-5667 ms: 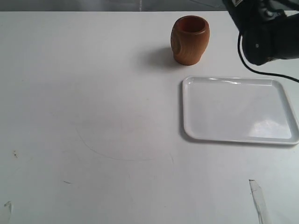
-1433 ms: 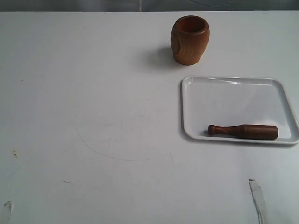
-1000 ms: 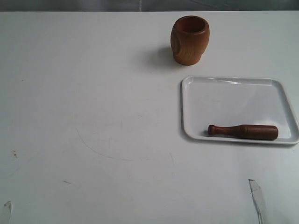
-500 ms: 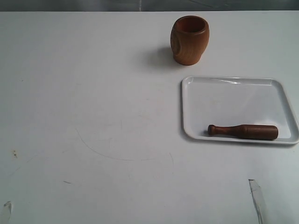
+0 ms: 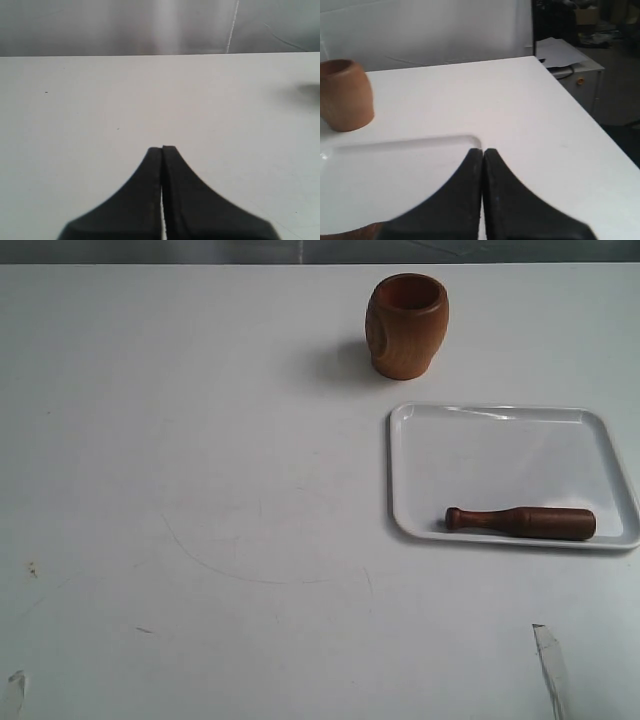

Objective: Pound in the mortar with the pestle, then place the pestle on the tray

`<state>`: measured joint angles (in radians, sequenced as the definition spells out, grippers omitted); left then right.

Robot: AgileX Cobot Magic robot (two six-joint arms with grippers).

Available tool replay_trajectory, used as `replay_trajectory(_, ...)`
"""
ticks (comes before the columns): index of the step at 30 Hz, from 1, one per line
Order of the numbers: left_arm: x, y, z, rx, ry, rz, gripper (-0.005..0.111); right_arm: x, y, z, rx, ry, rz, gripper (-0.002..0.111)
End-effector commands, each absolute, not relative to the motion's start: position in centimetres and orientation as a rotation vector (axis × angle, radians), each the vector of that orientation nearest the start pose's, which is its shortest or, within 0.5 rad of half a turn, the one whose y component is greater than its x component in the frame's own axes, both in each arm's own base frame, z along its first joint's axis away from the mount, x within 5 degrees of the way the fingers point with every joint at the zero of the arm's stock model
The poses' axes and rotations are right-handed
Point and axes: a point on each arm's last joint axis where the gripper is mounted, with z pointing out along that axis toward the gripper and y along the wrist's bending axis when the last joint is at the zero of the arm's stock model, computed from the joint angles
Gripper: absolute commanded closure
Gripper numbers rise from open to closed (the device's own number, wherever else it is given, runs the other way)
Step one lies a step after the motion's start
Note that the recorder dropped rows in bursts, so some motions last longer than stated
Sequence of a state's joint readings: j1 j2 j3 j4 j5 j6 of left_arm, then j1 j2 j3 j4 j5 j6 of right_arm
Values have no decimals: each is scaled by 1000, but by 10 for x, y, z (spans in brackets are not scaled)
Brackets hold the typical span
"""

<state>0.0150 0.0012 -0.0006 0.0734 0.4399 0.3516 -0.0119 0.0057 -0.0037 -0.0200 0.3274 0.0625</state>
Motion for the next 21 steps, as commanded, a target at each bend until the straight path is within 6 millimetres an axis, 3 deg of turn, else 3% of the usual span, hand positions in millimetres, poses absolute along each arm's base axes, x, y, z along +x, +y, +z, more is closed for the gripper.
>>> replay_trajectory(1,51,3,174,361,1897,302,107,54,4,183,-52,1814,69,108)
replay_trajectory(21,51,3,174,361,1897,302,107,54,4,183,-115,1813,29,108)
